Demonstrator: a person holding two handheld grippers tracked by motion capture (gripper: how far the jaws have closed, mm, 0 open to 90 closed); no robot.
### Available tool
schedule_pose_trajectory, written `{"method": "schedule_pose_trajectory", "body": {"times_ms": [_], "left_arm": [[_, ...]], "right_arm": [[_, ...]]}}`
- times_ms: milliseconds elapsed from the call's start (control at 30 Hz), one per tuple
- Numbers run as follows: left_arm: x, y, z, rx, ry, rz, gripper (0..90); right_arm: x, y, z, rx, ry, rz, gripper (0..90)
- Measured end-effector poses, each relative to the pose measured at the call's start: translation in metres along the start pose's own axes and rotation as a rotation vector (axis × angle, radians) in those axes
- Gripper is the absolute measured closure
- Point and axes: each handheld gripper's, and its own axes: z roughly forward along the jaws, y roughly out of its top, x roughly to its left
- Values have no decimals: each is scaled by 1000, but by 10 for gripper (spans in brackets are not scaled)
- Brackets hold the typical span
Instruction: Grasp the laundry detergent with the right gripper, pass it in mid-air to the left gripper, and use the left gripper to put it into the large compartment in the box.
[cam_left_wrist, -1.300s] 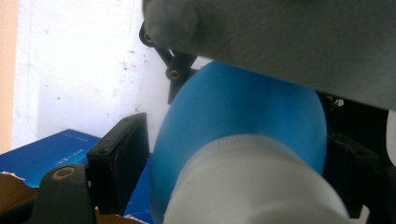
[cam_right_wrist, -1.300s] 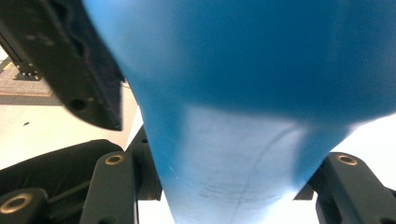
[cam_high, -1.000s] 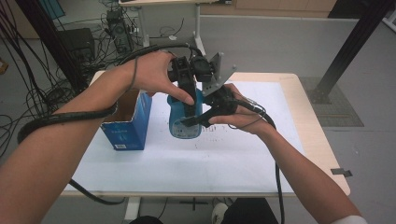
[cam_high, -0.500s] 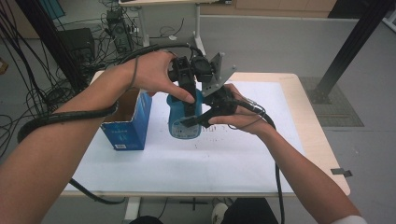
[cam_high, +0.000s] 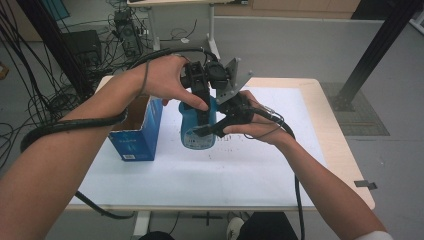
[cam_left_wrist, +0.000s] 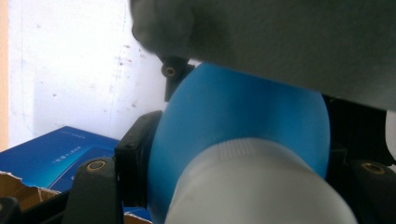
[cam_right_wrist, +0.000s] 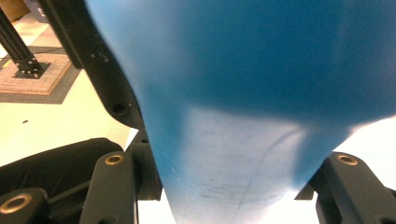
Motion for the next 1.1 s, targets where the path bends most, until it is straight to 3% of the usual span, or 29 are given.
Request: {"method": "schedule_pose_trajectory", "body": {"times_ms": [1100], "left_arm": [[2,-1,1,-6,-3,1,352]], "right_arm": [[-2,-1,1,-2,16,8,430]]}}
